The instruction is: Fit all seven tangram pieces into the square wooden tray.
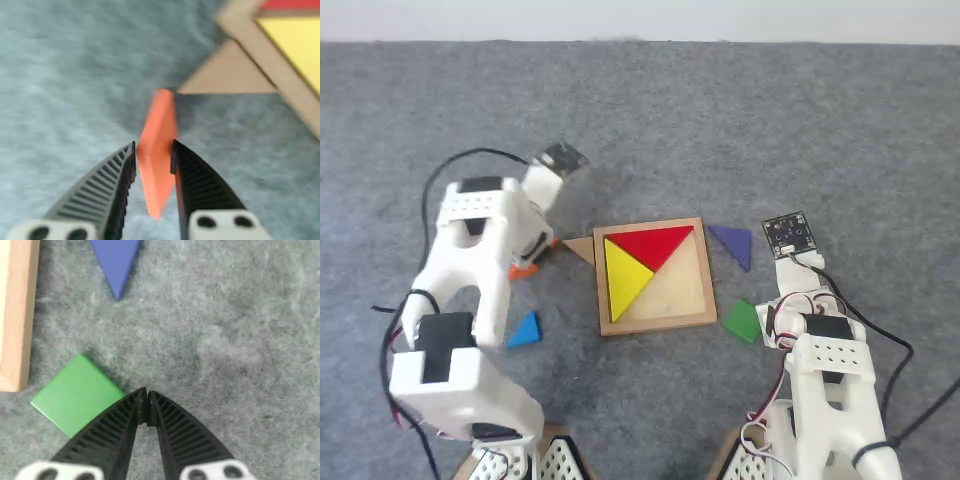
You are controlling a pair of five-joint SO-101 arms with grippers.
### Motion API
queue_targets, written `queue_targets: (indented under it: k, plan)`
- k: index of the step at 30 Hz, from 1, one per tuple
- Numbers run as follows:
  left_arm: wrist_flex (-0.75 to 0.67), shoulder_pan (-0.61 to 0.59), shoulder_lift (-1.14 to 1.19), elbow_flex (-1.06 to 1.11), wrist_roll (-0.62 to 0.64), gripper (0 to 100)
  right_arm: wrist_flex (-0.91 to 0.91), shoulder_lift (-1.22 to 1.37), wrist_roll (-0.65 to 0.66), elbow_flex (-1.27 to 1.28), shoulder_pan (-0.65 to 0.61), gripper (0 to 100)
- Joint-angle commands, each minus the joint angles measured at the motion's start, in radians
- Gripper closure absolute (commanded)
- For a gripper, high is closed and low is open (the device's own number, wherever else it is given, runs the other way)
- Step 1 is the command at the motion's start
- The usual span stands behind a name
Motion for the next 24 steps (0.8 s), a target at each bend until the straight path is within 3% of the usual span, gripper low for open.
queue_targets:
  k: [1,8,11,18,24]
  plan:
    - [0.068,-0.014,-0.02,-0.091,-0.011,87,-0.015,-0.027,0.014,-0.005,-0.005,99.1]
    - [0.066,-0.025,-0.02,-0.094,-0.003,81,-0.015,-0.027,0.014,-0.005,-0.005,99.1]
    - [0.031,-0.049,-0.011,-0.093,0.068,80,-0.013,-0.027,0.014,-0.005,-0.005,99.1]
    - [-0.021,-0.061,0.178,-0.125,0.081,80,-0.013,-0.027,0.014,-0.005,-0.005,99.1]
    - [0.077,-0.063,0.262,-0.255,0.081,81,-0.013,-0.027,0.014,-0.005,-0.005,99.1]
